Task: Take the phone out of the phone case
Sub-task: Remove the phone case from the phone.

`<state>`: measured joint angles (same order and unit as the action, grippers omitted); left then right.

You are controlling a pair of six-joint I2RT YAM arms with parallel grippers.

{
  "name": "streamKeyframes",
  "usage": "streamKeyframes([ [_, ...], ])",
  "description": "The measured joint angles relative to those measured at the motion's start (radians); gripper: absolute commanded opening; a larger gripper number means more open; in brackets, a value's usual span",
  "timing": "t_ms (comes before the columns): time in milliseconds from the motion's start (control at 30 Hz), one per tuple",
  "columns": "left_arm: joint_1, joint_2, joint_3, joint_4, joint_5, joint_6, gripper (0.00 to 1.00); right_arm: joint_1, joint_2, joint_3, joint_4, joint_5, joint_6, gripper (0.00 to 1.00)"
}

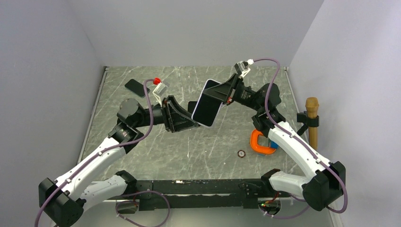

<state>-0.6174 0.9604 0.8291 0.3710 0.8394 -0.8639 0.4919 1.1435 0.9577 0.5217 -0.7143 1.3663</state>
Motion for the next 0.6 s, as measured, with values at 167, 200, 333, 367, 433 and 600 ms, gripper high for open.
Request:
streamKeyframes([
  [167,0.001,0.018,0.000,0.043,0.018,-0.030,0.09,0.011,-0.007,0.006,-0.029,0.010,-0.027,0.00],
  [200,0.003,0.026,0.000,0.057,0.034,-0.042,0.02,0.012,-0.011,0.006,-0.035,0.011,-0.033,0.00],
  [333,0.031,0.075,-0.002,0.151,0.101,-0.132,0.00,0.010,-0.034,0.007,-0.019,0.025,-0.082,0.00],
  [367,0.035,0.085,-0.007,0.196,0.116,-0.154,0.00,0.010,-0.035,0.007,-0.005,0.025,-0.081,0.00],
  [433,0.048,0.113,-0.032,0.351,0.162,-0.210,0.00,0.013,-0.033,-0.001,0.035,0.024,-0.060,0.00],
  [600,0.060,0.178,-0.062,0.657,0.246,-0.327,0.00,0.024,0.018,-0.051,0.246,-0.002,0.082,0.00],
])
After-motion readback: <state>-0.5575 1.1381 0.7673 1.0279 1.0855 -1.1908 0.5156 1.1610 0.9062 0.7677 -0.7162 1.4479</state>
